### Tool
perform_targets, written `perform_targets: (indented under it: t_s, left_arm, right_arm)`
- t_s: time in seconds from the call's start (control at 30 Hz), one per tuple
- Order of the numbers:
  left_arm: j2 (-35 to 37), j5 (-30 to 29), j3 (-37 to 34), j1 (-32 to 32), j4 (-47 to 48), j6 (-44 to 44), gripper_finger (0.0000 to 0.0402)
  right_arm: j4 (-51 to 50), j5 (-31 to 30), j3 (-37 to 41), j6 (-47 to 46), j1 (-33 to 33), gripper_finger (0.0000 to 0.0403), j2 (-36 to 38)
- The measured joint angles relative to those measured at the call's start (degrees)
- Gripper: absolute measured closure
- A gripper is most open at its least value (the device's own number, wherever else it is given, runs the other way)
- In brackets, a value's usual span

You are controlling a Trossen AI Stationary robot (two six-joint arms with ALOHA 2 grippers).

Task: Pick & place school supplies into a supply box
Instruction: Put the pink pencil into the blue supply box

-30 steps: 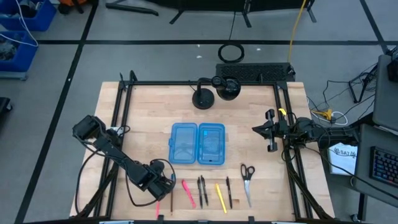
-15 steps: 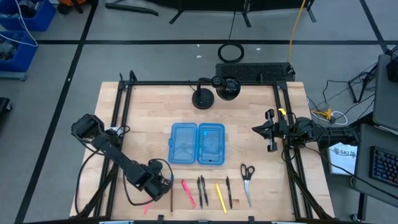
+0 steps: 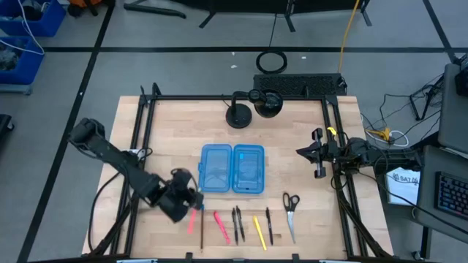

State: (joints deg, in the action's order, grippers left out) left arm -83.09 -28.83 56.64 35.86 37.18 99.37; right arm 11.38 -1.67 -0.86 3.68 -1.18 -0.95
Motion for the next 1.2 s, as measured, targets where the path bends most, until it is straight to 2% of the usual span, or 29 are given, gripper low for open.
perform_targets:
  t_s: [0.13,0.3,0.4,0.57,0.73,0.83,1.03,1.2]
  left_arm:
    - [1.8,-0.4,0.1,-8.0,-12.5,-12.3,0.0381]
    - [1.1,6.5,0.2,-18.8,-35.1,-31.1,0.0384]
    - [0.7,9.8,0.2,-25.2,-40.6,-36.5,0.0384]
    - [-0.4,15.6,0.2,-33.9,-33.7,-35.3,0.0384]
    - [-5.4,22.5,2.5,-38.1,-33.6,-34.7,0.0384]
    - [-10.5,24.6,7.9,-38.6,-28.6,-36.5,0.0384]
    - [-21.6,24.7,23.1,-38.9,-12.6,-40.2,0.0383]
    - [-28.6,24.1,31.3,-38.4,-10.0,-40.9,0.0383]
  right_arm:
    - [0.1,0.0,0.0,0.1,0.0,0.0403,0.0]
    - [0.2,0.0,0.0,0.1,0.0,0.0403,0.0]
    - [-0.1,0.0,0.0,0.1,0.0,0.0403,0.0]
    - [-0.2,0.0,0.0,0.1,0.0,0.0403,0.0]
    - [-0.5,0.0,0.0,0.2,0.0,0.0403,0.0]
    - [-0.5,0.0,0.0,0.2,0.0,0.0403,0.0]
    - [-0.5,0.0,0.0,0.7,0.0,0.0403,0.0]
    - [-0.5,0.0,0.0,0.7,0.0,0.0403,0.0]
